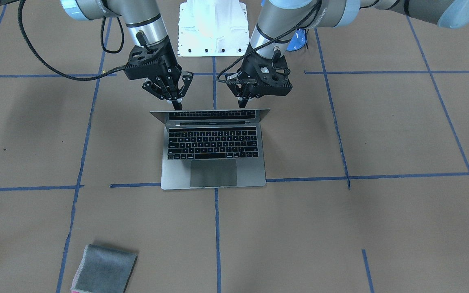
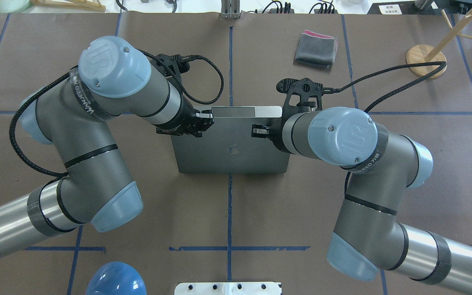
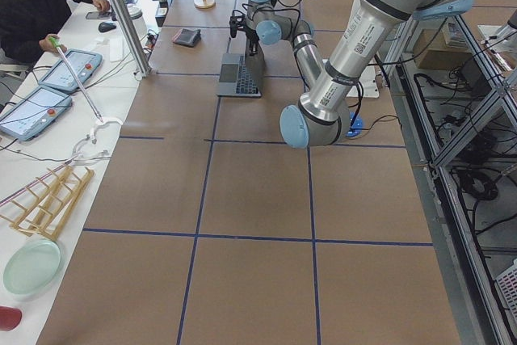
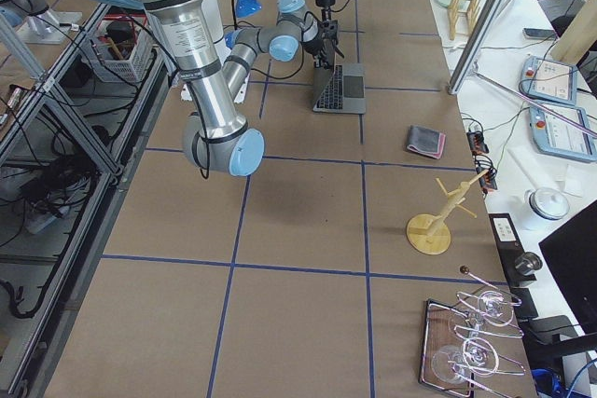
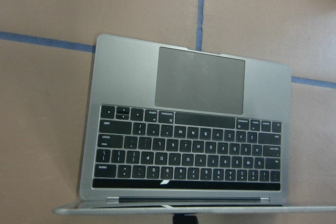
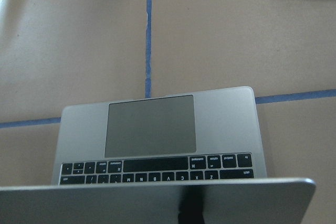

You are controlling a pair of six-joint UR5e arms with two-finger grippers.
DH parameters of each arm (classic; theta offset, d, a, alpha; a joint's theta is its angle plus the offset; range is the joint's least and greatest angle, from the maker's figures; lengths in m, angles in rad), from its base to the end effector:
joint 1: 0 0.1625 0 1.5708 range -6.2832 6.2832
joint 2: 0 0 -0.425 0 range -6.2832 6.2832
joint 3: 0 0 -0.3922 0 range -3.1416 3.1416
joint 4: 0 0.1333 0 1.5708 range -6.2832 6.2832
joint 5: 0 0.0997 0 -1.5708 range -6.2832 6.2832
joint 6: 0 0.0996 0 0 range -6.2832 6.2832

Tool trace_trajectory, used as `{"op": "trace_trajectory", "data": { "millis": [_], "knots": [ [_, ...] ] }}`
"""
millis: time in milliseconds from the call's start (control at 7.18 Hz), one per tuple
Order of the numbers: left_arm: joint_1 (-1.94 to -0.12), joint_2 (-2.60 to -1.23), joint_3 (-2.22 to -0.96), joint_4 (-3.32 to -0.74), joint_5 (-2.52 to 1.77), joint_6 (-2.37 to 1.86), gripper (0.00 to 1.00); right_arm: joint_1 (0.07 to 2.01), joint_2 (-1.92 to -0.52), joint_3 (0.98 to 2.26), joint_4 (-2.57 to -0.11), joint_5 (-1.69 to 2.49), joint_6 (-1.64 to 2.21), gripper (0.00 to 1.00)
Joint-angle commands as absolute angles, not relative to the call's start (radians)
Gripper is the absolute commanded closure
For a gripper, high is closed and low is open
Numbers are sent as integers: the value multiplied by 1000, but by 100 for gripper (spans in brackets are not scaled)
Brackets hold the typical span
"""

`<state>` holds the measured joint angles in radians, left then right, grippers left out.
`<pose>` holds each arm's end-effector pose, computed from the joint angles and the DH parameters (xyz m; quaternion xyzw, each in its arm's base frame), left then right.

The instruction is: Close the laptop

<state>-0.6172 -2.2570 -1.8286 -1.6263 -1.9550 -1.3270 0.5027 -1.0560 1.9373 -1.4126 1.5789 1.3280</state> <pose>0.4590 -0.4434 0.1397 0.0440 0.4974 -0.0700 0.8636 -0.4577 -0.4028 0.1943 0.1776 -0.4638 0.1105 0.8609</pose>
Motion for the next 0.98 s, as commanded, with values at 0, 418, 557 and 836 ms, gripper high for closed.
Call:
{"op": "trace_trajectory", "data": {
  "millis": [0, 418, 557, 836],
  "knots": [
    [-620, -2295, -1736, -1673, -1954, -1313, 100, 563, -1011, 1849, -1396, 1617, 1307, 100],
    [-650, -2324, -1600, -1781, -1956, -1304, 100, 601, -976, 1726, -1307, 1660, 1293, 100],
    [-660, -2338, -1556, -1804, -1956, -1301, 100, 613, -974, 1714, -1305, 1670, 1292, 100],
    [-670, -2344, -1494, -1853, -1954, -1287, 100, 621, -942, 1662, -1301, 1678, 1286, 100]
  ]
}}
